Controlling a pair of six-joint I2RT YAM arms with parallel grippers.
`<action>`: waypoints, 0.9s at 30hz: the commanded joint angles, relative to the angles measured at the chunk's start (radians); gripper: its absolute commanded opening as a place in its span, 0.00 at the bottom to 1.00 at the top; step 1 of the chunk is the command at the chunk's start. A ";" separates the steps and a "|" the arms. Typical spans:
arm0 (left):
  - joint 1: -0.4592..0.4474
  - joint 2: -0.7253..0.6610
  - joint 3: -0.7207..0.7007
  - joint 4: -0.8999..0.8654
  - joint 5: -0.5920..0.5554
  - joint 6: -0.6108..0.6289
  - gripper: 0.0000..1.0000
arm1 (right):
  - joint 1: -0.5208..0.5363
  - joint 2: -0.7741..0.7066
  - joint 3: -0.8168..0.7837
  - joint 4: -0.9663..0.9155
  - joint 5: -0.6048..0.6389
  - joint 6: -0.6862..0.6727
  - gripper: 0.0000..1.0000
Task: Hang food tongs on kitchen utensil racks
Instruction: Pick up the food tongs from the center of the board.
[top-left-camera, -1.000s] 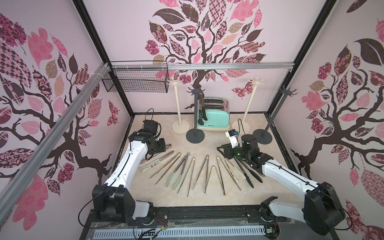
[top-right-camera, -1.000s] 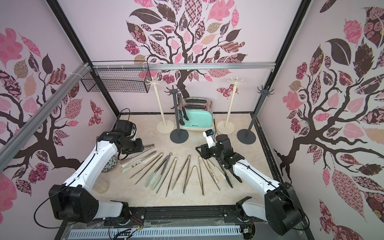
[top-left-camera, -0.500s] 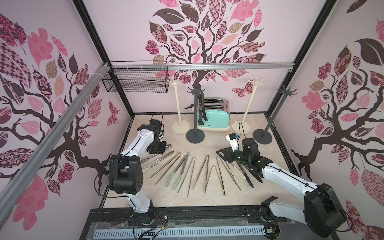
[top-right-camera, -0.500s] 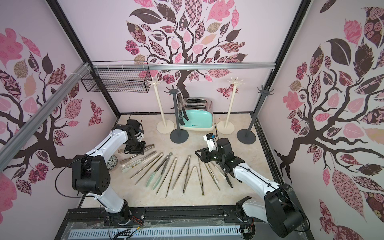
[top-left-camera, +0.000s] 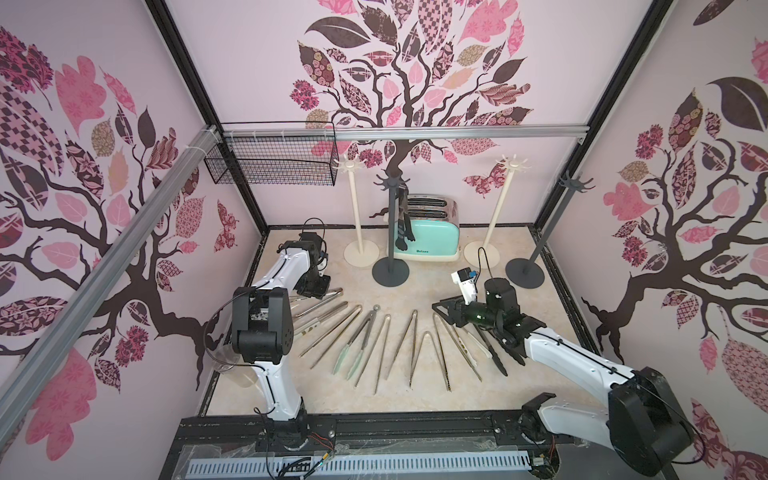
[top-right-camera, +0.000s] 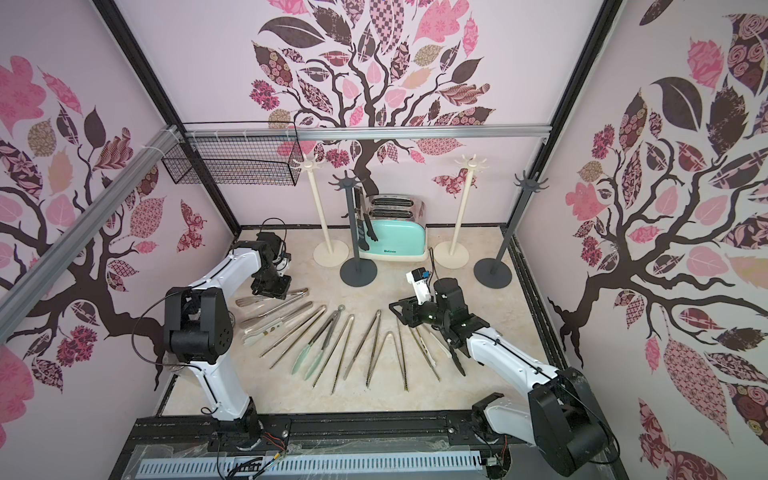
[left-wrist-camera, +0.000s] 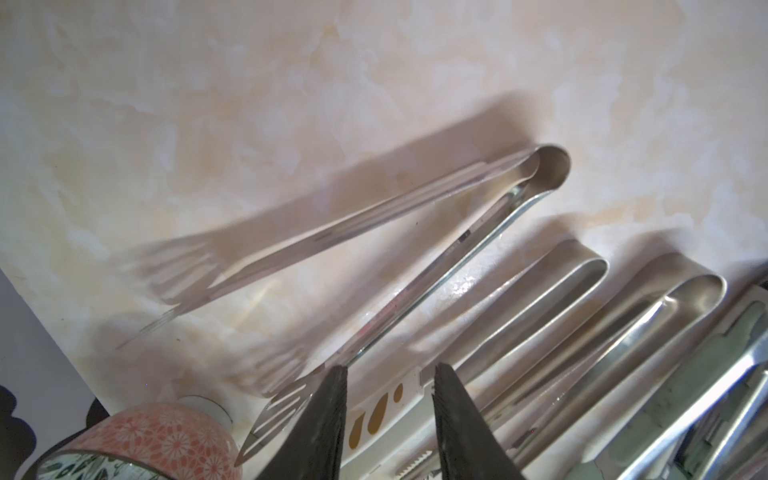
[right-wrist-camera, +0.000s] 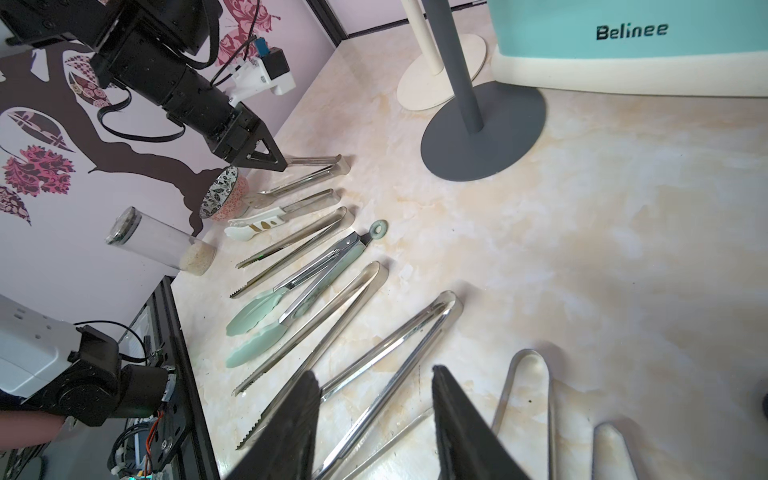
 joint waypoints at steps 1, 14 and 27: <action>0.008 0.032 0.018 -0.022 -0.022 0.037 0.38 | -0.002 -0.002 0.001 0.013 -0.013 -0.001 0.47; 0.008 0.096 -0.018 -0.028 0.001 0.039 0.38 | -0.002 0.001 -0.002 0.006 -0.007 -0.007 0.47; 0.008 0.167 -0.020 0.001 -0.032 0.047 0.36 | -0.002 0.008 -0.003 0.007 -0.005 -0.010 0.47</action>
